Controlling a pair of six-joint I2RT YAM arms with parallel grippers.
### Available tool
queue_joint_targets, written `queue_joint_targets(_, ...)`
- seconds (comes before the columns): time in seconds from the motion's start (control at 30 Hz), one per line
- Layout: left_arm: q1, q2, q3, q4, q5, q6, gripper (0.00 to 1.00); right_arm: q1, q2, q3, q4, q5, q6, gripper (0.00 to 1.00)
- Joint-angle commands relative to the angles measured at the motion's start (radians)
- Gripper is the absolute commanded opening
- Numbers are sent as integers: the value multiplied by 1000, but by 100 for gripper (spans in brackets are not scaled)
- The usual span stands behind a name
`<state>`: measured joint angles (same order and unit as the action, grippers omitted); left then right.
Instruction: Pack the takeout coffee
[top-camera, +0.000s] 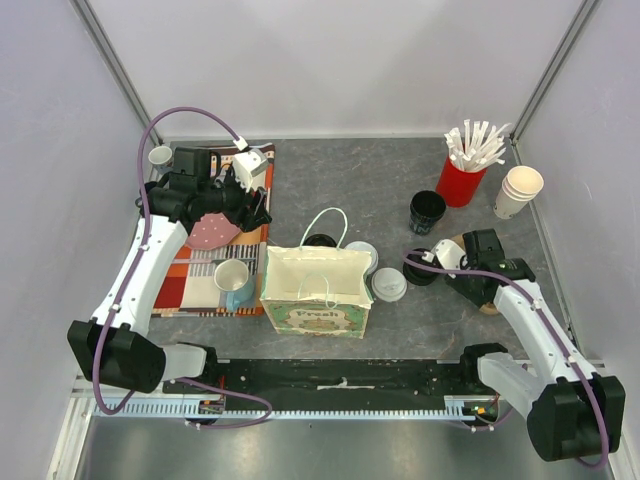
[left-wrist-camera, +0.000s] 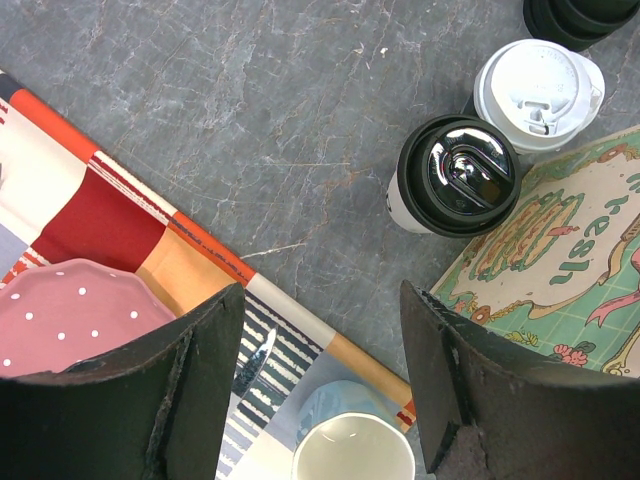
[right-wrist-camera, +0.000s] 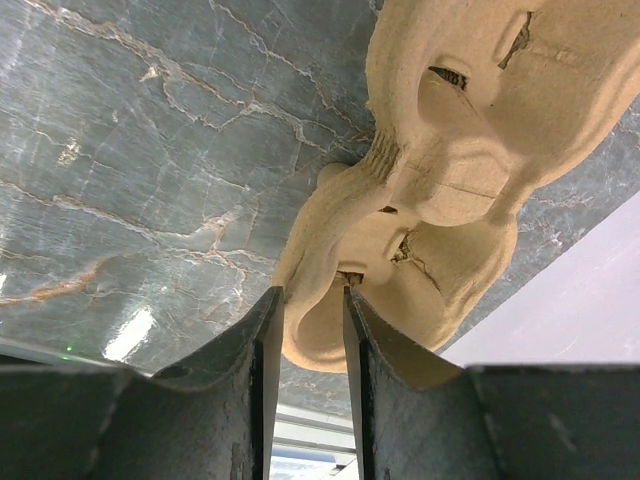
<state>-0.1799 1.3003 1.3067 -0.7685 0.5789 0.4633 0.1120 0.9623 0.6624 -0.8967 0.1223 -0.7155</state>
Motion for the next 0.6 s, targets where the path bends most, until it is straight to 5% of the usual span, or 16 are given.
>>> queue_joint_targets(0.0,-1,-1,8,20,22,38,69,5,0,42,28,43,1,36)
queue_joint_targets(0.33,0,-1,9,17,26,41,69,5,44,129,10,5,17,25)
queue_joint_targets(0.57,-1,1,5,14,24,46,69,5,64,120,-24,-87,19,59)
